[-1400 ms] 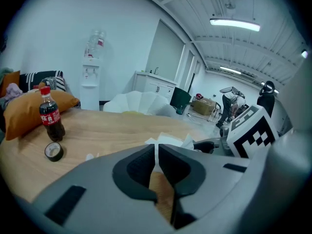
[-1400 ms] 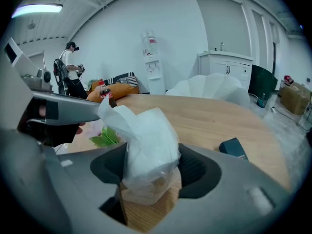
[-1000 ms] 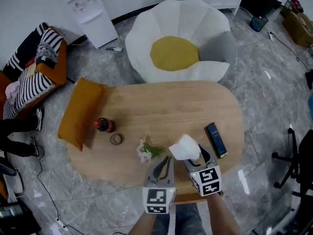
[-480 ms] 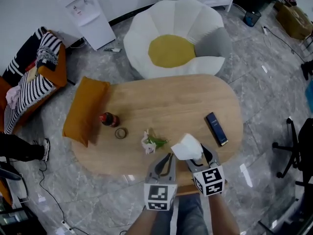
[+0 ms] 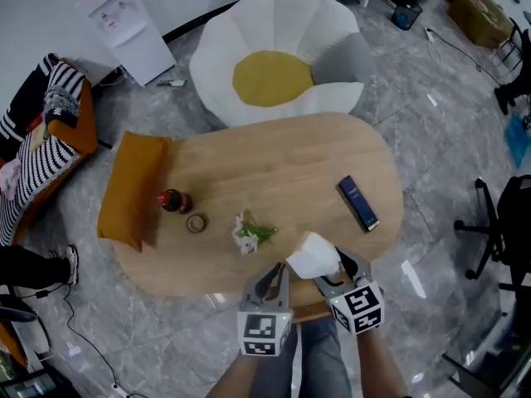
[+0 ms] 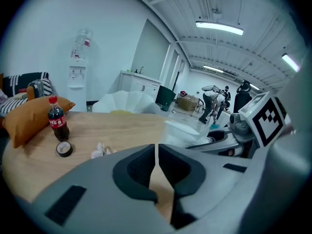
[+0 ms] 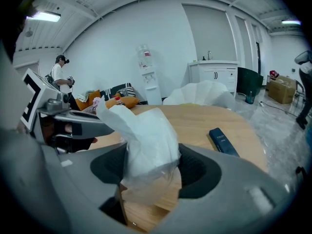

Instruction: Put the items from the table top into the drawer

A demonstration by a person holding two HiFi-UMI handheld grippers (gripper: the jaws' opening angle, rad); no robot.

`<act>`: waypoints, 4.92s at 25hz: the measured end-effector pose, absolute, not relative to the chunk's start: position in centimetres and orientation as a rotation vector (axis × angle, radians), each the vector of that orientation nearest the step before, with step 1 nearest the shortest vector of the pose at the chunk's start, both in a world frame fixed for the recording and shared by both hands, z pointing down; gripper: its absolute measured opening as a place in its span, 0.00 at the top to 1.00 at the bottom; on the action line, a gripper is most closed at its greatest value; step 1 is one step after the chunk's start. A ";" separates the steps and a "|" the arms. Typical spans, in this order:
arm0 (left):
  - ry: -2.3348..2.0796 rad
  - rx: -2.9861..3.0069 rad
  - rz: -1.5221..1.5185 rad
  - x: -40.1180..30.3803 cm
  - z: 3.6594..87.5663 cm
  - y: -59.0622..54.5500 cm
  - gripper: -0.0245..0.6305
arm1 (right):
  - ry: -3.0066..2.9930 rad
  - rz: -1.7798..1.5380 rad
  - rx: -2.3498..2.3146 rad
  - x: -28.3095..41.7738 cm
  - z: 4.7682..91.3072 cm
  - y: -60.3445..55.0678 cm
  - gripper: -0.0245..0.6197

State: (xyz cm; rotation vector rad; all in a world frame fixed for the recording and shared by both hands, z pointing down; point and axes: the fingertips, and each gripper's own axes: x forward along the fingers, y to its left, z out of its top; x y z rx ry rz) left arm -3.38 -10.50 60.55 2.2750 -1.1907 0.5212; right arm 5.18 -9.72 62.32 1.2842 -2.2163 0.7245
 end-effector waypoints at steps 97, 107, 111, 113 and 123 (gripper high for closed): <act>-1.562 1.841 0.447 -10.1 72.5 -1.1 0.92 | -2.155 0.726 0.517 -3.1 82.7 2.3 0.49; -1.537 1.882 0.478 -9.7 72.5 -1.3 0.92 | -2.111 0.745 0.533 -3.0 83.5 2.6 0.45; -1.537 1.898 0.493 -9.6 72.6 -1.6 0.92 | -2.111 0.797 0.562 -3.0 83.5 2.5 0.36; -1.539 1.892 0.498 -9.7 72.6 -1.5 0.92 | -2.117 0.809 0.557 -3.0 83.2 2.6 0.30; -1.519 1.938 0.512 -8.6 69.2 -2.5 0.92 | -2.217 0.878 0.640 -2.7 76.9 2.8 0.24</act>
